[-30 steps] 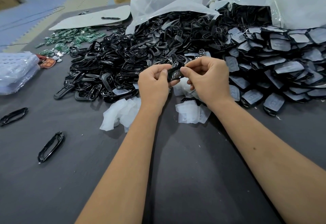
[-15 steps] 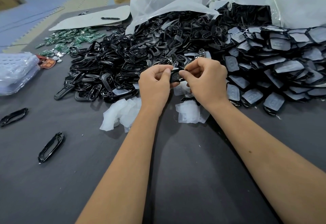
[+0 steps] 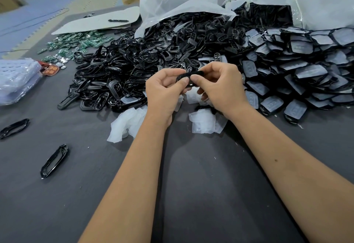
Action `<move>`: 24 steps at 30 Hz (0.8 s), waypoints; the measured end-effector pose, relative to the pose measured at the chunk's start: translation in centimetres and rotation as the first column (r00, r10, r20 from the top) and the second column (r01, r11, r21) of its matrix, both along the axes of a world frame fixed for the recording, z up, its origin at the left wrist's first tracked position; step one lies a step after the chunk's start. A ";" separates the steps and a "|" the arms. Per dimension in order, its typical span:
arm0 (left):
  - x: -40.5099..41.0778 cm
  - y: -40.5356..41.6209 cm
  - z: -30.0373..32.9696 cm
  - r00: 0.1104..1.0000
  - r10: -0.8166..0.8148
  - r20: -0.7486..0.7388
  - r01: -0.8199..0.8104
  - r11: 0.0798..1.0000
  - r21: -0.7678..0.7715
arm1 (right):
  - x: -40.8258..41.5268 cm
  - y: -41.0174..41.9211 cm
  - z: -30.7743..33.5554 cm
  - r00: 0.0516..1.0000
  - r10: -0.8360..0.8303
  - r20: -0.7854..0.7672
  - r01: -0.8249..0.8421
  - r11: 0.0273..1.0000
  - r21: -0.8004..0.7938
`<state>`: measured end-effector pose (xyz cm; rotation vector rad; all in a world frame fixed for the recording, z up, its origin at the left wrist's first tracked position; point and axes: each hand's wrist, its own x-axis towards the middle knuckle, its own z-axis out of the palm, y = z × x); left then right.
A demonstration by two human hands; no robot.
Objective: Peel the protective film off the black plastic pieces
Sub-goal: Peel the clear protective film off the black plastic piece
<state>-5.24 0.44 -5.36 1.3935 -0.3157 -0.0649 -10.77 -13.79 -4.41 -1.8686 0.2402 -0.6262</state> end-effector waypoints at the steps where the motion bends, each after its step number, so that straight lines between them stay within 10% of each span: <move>1: 0.1 0.1 0.0 1.000 -0.011 -0.006 0.011 1.000 -0.001 | 0.0 0.0 0.0 1.000 0.014 0.011 -0.014 1.000 0.028; 18: 0.0 -0.2 -0.1 0.996 0.038 0.084 -0.041 0.999 0.032 | -0.1 0.2 0.1 0.994 -0.051 0.101 0.075 0.967 -0.245; 24: 0.8 0.4 0.2 0.946 0.323 -0.005 -0.322 0.942 -0.099 | -0.3 0.2 0.2 0.997 -0.013 0.070 0.046 0.864 -0.501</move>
